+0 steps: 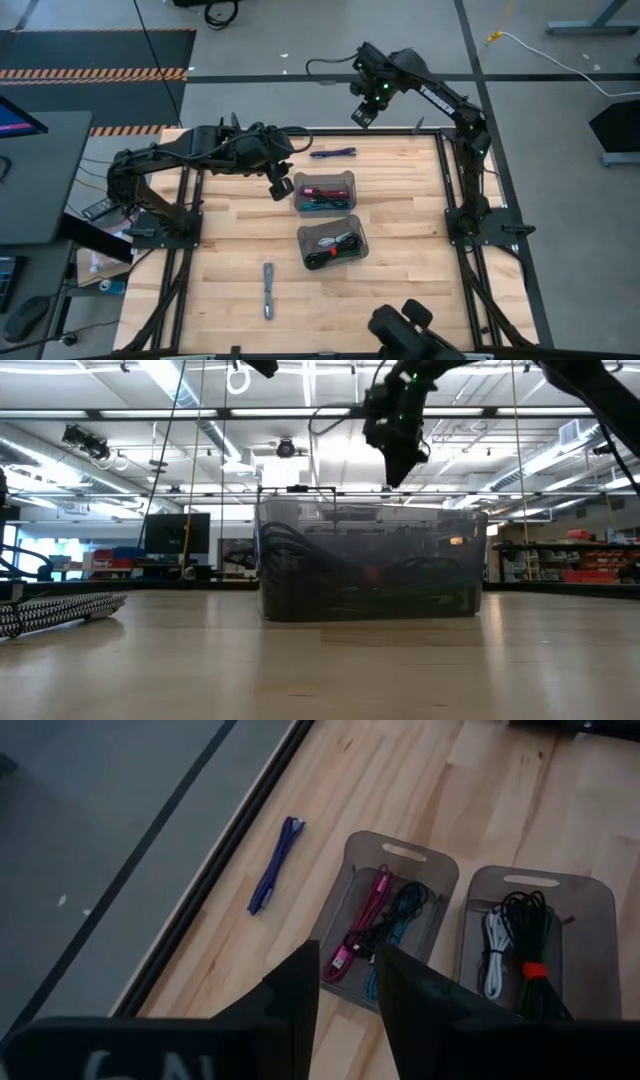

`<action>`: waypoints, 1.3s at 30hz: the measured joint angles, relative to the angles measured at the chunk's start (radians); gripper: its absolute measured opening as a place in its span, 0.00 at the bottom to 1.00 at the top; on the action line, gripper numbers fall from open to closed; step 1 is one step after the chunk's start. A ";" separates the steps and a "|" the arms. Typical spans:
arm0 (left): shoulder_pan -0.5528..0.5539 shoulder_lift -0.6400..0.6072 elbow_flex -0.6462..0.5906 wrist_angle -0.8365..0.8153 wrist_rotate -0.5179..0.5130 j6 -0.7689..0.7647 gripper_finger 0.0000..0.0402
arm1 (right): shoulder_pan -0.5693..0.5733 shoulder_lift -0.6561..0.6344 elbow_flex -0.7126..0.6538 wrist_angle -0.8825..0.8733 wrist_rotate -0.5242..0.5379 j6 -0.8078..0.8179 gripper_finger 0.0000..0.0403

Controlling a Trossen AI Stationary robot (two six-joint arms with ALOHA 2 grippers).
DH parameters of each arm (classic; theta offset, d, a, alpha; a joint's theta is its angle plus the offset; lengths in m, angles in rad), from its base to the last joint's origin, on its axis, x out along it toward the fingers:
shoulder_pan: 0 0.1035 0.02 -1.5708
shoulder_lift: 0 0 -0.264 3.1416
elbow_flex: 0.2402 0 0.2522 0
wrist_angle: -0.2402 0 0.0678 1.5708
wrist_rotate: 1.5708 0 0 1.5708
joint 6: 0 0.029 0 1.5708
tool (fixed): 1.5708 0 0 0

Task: Pick and place USB-C Cables
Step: Put the violet charger cable into the bottom black transparent bin

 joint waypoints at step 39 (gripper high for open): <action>0.002 -0.046 0.000 0.008 -0.044 -0.026 0.27 | 0.111 0.235 -0.072 0.173 -0.302 -0.301 0.46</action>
